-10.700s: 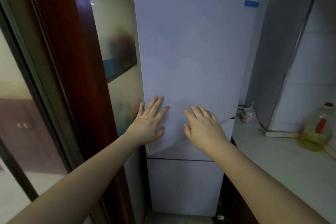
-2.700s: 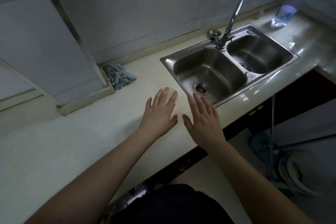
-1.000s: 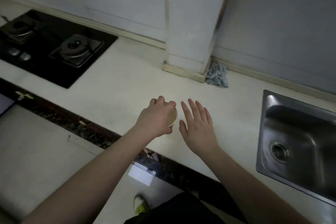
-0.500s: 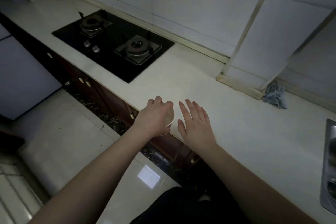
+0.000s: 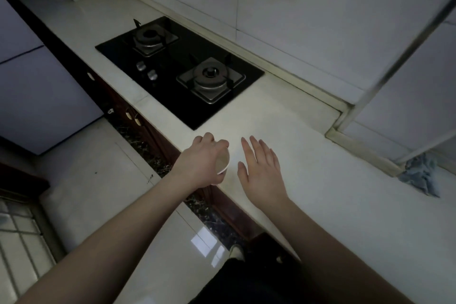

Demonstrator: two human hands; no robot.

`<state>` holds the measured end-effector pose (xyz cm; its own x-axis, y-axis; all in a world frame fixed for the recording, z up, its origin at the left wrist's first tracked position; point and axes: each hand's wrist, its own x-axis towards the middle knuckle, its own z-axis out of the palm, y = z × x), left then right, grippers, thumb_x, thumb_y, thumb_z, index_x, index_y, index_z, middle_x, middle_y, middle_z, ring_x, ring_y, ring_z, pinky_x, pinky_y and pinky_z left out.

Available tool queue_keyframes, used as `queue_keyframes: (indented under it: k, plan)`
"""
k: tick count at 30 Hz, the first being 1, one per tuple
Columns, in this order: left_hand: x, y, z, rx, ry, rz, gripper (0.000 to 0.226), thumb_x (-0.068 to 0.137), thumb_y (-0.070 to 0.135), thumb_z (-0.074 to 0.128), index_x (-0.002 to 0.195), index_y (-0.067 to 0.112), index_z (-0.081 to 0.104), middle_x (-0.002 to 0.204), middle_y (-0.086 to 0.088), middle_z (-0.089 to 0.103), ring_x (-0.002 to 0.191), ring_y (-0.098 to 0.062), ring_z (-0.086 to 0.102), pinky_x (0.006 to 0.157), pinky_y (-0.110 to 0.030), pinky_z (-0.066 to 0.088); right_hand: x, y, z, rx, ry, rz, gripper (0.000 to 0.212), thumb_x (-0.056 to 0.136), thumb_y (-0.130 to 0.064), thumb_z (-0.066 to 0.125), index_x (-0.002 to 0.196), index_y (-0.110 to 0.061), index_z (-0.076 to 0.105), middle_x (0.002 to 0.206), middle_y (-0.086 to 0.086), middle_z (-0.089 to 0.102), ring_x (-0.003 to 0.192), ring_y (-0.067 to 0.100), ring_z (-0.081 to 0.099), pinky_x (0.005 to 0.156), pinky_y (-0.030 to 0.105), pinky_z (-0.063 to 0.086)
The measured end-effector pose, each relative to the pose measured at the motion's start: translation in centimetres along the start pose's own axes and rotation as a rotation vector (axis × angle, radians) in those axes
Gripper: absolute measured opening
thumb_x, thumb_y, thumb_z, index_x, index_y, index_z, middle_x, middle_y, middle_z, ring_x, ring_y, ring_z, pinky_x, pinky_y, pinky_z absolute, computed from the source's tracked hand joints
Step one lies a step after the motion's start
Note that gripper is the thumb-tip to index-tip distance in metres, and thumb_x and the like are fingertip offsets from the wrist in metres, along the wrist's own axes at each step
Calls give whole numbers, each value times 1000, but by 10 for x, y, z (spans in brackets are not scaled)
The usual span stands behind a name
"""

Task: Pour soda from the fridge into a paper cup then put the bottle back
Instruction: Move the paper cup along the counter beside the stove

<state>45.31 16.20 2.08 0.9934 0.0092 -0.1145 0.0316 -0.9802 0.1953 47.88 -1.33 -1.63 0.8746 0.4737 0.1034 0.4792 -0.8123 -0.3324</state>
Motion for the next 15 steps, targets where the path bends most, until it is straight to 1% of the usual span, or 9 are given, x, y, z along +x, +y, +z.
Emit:
queue_keyframes:
  k: [3,9,13,15]
  plan:
    - [23,-11,-5,-3,16,-9,63,78,50,67,133,33,42,128,0,41,119,-21,41,75,-37,55,35,2,5,29,0,19,57,96,-39,24,149,-18,30,153,8,33,141,28,27,115,48,25]
    - [69,-29,-11,-14,43,7,62,80,50,67,134,34,41,130,1,40,121,-20,39,75,-35,55,82,8,12,-14,-28,11,54,97,-40,25,148,-22,31,153,5,34,141,29,28,113,49,27]
    - [104,-42,-12,4,-2,68,64,80,49,67,136,34,39,132,0,38,123,-21,37,76,-36,54,105,7,17,-41,-61,57,56,97,-42,21,149,-23,27,155,6,30,143,29,24,113,50,26]
    - [125,-52,-10,8,-31,115,63,80,49,67,135,34,39,132,0,38,123,-21,37,75,-37,55,119,6,23,-65,-78,111,57,97,-45,18,151,-25,21,158,4,23,145,28,19,116,50,22]
